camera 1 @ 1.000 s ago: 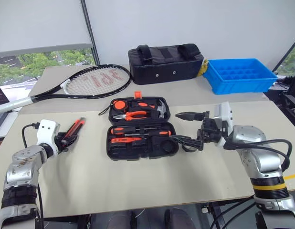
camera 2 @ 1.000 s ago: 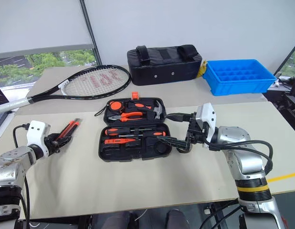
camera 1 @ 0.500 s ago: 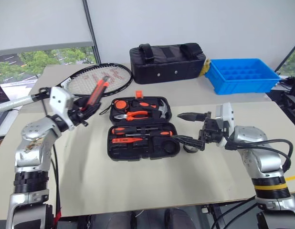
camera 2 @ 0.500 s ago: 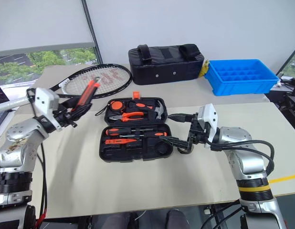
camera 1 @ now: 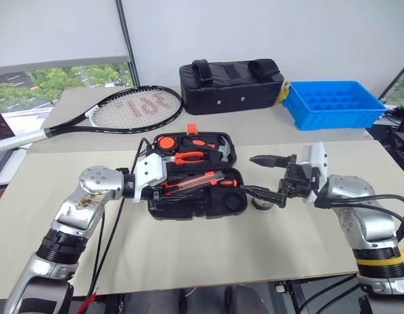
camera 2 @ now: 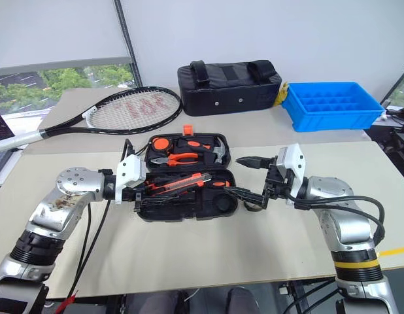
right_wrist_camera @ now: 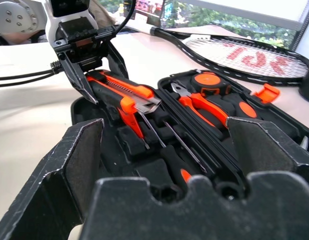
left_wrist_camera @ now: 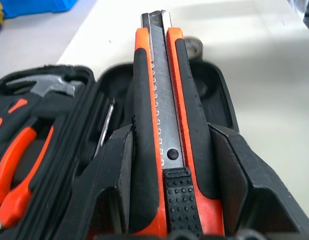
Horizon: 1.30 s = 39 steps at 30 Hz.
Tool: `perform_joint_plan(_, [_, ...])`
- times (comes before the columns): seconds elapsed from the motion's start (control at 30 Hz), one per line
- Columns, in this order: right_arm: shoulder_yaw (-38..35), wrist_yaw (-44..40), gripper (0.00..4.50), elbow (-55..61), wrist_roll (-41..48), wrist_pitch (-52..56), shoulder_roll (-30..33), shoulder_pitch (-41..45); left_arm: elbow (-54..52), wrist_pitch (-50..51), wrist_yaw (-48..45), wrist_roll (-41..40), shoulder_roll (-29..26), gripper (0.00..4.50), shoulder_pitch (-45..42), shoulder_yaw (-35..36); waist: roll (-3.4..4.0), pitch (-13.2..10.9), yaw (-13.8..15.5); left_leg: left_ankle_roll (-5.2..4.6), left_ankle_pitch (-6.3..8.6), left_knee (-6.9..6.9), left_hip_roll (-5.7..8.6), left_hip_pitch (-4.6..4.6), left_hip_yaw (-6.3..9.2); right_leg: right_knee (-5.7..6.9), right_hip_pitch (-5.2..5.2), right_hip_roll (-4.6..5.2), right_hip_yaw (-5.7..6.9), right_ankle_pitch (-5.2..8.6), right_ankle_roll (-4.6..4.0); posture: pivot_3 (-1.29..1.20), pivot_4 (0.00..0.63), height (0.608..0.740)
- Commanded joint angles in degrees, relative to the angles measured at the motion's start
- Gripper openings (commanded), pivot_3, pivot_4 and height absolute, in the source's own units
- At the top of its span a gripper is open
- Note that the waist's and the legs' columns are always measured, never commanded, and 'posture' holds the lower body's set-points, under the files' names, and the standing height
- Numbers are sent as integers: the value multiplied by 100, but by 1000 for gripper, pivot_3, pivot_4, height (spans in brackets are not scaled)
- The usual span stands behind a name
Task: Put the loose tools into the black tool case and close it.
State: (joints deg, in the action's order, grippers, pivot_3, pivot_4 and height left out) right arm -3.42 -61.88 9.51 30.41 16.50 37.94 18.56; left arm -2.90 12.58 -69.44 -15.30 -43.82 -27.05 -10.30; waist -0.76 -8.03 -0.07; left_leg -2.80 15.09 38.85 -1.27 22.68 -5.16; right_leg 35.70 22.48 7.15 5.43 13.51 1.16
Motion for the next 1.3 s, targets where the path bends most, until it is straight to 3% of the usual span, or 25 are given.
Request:
perform_joint_plan(0.03, [-215, 30, 4500, 249, 89, 14, 97, -36, 196, -425, -274, 278, -156, 1792, -78, -79, 6, -4, 16, 0, 0, 0, 0, 0, -3, -1, 1, 0, -1, 0, 0, 0, 150, 740])
perform_joint_plan(0.47, [-111, -36, 4500, 287, -2, -19, 223, -195, 979, -1144, -613, 946, 165, 1792, -464, -587, 10, -6, 74, 9, -6, 1, 4, 9, -11, 3, 15, -4, -8, 3, 3, 0, 150, 740])
perform_joint_plan(0.87, [-145, -1, 4500, 349, -64, -123, 215, -347, 724, -387, -587, 1000, 514, 1792, -897, -726, 9, -6, 70, 11, -7, 3, 11, 10, -9, 4, 15, -4, -12, 6, 7, 0, 150, 740])
perform_joint_plan(0.93, [-152, 3, 4500, 356, -72, -135, 214, -369, 656, -177, -584, 950, 517, 2794, -935, -687, 9, -6, 72, 11, -7, 4, 11, 10, -9, 5, 15, -4, -14, 6, 7, 0, 150, 740])
perform_joint_plan(1.1, [-147, -3, 4500, 322, -99, -175, 203, -382, 586, -123, -484, 960, 453, 4423, -1006, -542, 9, -6, 72, 10, -7, 5, 12, 9, -7, 5, 15, -4, -14, 7, 8, 0, 150, 740])
perform_joint_plan(1.3, [-116, -20, 4500, 252, -144, -236, 189, -359, 381, 326, -417, 151, 696, 4423, -1229, 89, 9, -6, 73, 12, -9, 7, 11, 11, -6, 6, 15, -4, -15, 7, 8, 0, 150, 740])
